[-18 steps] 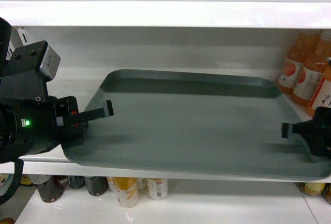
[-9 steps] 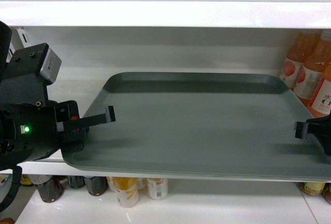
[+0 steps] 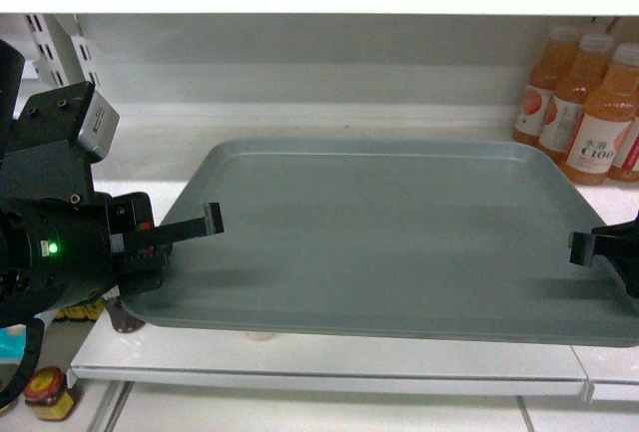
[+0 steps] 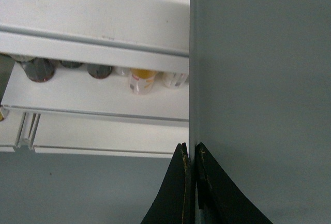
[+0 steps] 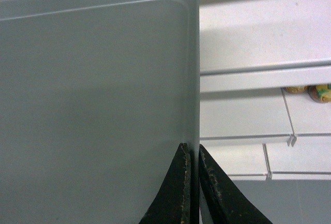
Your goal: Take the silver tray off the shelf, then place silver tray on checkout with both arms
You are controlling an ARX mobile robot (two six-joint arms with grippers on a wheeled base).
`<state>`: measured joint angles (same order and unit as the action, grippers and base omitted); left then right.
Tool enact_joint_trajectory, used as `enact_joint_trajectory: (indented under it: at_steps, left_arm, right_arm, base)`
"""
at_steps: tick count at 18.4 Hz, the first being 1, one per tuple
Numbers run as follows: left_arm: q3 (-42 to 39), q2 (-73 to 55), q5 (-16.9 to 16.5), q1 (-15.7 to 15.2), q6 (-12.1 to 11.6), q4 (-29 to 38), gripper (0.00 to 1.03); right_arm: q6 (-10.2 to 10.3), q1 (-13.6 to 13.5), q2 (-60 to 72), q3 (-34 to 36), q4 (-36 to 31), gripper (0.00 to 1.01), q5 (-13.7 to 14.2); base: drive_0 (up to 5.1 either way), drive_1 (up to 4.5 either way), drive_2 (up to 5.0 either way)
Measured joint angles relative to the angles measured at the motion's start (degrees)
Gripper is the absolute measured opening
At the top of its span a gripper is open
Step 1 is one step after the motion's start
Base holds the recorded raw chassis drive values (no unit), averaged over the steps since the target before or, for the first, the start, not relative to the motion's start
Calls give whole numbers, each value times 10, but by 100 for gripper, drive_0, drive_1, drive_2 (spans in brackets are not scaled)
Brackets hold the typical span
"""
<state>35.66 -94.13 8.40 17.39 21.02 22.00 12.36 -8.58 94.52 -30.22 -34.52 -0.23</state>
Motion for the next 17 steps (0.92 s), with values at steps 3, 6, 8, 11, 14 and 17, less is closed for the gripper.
enact_joint_trajectory:
  at_steps: [3, 6, 8, 11, 14, 17]
  left_arm:
    - [0, 0, 0, 0, 0, -3, 3]
    - [0, 0, 0, 0, 0, 0, 3]
    - [0, 0, 0, 0, 0, -3, 3]
    - [0, 0, 0, 0, 0, -1, 3]
    - [0, 0, 1, 0, 0, -1, 3]
    - [0, 0, 1, 0, 0, -3, 3]
  right_arm:
    - [0, 0, 0, 1, 2, 2, 0]
    - [0, 0, 0, 1, -1, 2, 0]
    - [0, 0, 0, 1, 2, 2, 0]
    - [0, 0, 0, 1, 1, 2, 0]
    - [0, 0, 0, 1, 0, 2, 0]
    - [0, 0, 0, 1, 2, 2, 0]
  base:
    - [2, -423, 428]
    - [6, -419, 432]
    - [6, -420, 432]
    - [6, -420, 432]
    - [14, -413, 442]
    - [16, -411, 444]
